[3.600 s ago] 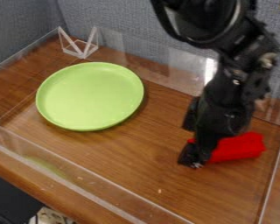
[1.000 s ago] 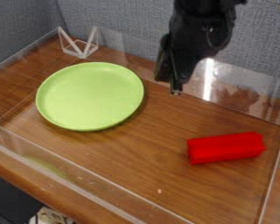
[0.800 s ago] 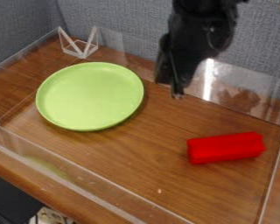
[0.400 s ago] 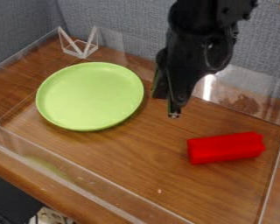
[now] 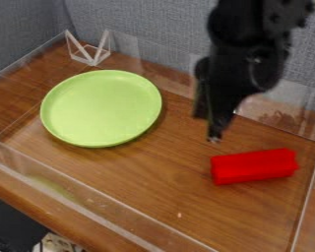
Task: Put the red object on the green plate
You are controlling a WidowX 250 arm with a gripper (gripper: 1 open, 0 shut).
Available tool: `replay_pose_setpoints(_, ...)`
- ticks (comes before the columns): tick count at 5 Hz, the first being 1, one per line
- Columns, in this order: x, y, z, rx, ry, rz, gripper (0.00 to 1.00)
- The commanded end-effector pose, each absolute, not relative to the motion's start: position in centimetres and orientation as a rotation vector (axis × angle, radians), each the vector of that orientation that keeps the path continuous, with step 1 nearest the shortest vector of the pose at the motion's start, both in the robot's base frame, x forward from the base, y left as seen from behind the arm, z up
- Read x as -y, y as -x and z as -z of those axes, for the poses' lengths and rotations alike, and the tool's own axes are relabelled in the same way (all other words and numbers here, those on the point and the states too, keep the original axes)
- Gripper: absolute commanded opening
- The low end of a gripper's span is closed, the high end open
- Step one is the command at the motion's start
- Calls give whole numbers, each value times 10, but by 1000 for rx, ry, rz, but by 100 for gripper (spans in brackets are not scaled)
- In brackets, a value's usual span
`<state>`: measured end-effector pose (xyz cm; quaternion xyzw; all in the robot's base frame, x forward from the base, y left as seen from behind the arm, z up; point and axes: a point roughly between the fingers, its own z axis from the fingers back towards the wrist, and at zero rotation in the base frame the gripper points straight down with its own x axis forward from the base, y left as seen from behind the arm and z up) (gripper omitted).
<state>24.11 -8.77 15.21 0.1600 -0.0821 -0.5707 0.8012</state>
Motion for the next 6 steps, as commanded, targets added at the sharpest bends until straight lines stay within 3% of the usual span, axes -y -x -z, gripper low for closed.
replay_pose_setpoints(1,110,-252,-139,220,-309,1318,100)
replay_pose_setpoints(2,124,-260,-119,230,-288,1356,100)
replay_pose_setpoints(3,114,-262,-142,235,-323,1340,0)
replay_pose_setpoints(4,97,-261,-161,249,-353,1370,0)
replay_pose_setpoints(5,94,-263,-143,256,-330,1419,100)
replay_pose_setpoints(6,92,-271,-118,267,-308,1407,100)
